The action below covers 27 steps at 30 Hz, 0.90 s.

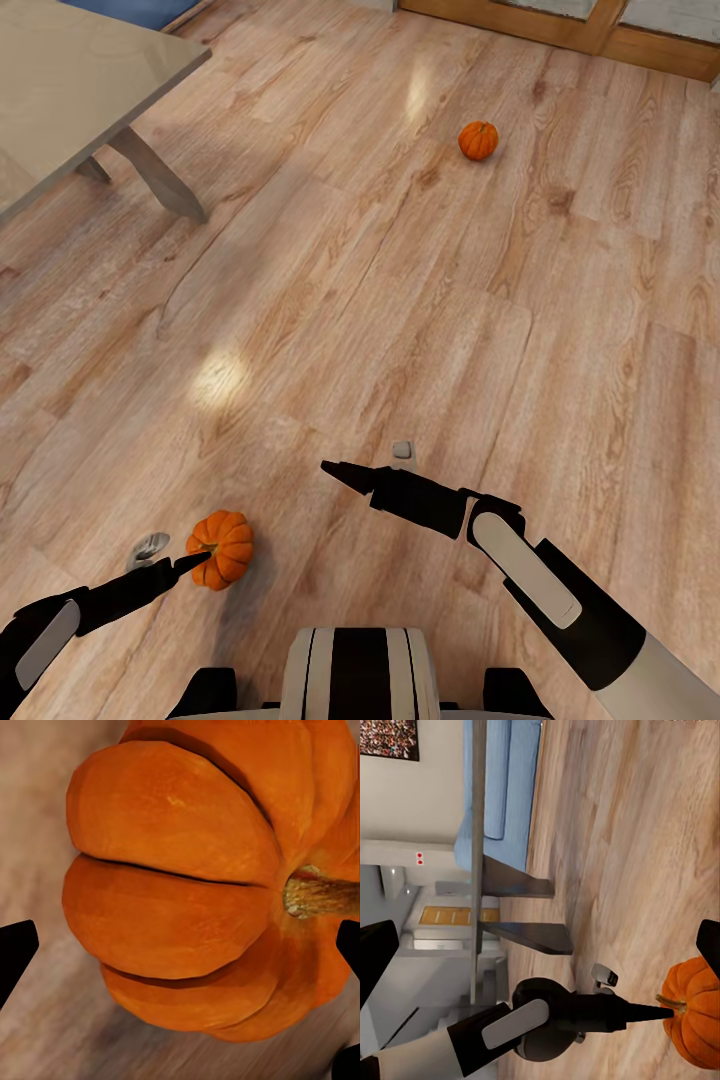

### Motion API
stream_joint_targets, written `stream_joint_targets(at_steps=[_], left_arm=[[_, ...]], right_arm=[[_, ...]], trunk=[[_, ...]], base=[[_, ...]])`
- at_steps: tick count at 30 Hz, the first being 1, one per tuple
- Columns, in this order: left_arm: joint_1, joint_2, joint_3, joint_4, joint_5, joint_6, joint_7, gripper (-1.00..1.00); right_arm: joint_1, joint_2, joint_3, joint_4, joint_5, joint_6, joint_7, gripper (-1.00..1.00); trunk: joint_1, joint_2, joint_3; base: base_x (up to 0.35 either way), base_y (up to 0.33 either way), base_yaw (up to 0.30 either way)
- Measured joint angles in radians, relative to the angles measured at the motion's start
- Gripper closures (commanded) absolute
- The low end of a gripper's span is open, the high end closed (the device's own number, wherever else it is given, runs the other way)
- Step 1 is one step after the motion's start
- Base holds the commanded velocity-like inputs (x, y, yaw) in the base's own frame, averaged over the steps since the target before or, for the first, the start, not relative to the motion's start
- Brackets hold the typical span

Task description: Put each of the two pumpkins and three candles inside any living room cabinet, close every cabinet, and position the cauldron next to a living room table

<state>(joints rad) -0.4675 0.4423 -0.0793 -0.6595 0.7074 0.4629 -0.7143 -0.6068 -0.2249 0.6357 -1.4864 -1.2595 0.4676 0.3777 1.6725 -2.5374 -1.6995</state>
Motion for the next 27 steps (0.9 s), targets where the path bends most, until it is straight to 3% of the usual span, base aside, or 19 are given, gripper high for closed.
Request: stream_joint_targets(at_steps=[16, 23, 27], left_arm=[[0.000, 0.000, 0.000, 0.000, 0.001, 0.000, 0.000, -1.00], [0.000, 0.000, 0.000, 0.000, 0.002, 0.000, 0.000, -1.00], [0.000, 0.000, -0.001, -0.002, 0.024, 0.013, -0.010, -1.00]], right_arm=[[0.000, 0.000, 0.000, 0.000, 0.001, 0.000, 0.000, -1.00], [0.000, 0.000, 0.000, 0.000, 0.001, 0.000, 0.000, -1.00], [0.000, 0.000, 0.000, 0.000, 0.002, 0.000, 0.000, -1.00]], trunk=[[0.000, 0.000, 0.000], [0.001, -0.001, -0.012], [0.003, -0.002, -0.027]], base=[[0.038, 0.000, 0.000], [0.000, 0.000, 0.000], [0.000, 0.000, 0.000]])
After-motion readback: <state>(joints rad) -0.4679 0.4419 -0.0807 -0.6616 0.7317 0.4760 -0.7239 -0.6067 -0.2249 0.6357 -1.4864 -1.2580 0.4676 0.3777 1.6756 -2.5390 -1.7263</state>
